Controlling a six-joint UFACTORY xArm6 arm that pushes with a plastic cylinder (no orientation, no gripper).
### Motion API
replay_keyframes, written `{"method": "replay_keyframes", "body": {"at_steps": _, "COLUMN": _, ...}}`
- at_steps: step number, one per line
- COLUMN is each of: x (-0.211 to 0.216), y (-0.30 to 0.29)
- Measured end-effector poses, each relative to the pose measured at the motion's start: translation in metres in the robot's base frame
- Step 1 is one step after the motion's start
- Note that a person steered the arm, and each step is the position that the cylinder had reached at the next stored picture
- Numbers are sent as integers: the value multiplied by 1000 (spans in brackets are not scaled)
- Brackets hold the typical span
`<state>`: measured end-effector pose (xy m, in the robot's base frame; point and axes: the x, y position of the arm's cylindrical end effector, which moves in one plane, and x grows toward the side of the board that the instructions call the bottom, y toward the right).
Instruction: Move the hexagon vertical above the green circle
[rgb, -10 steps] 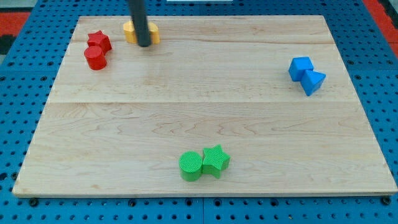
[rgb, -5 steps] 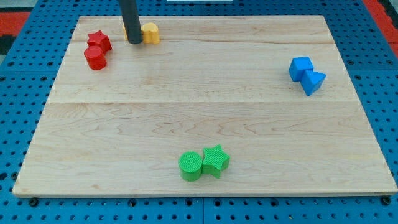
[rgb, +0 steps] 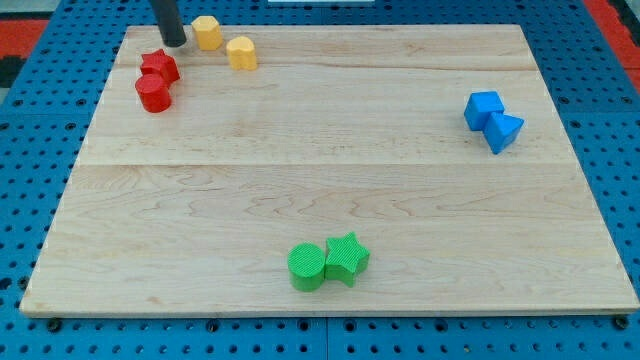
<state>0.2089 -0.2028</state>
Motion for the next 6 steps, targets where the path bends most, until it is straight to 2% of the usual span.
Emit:
{"method": "replay_keyframes", "body": {"at_steps": 1, "x": -18, "y": 1}}
{"method": "replay_keyframes", "body": {"at_steps": 3, "x": 12, "y": 109}}
{"method": "replay_keyframes", "body": {"at_steps": 4, "x": 13, "y": 111}}
{"method": "replay_keyframes", "body": {"at_steps": 6, "x": 59, "y": 125}}
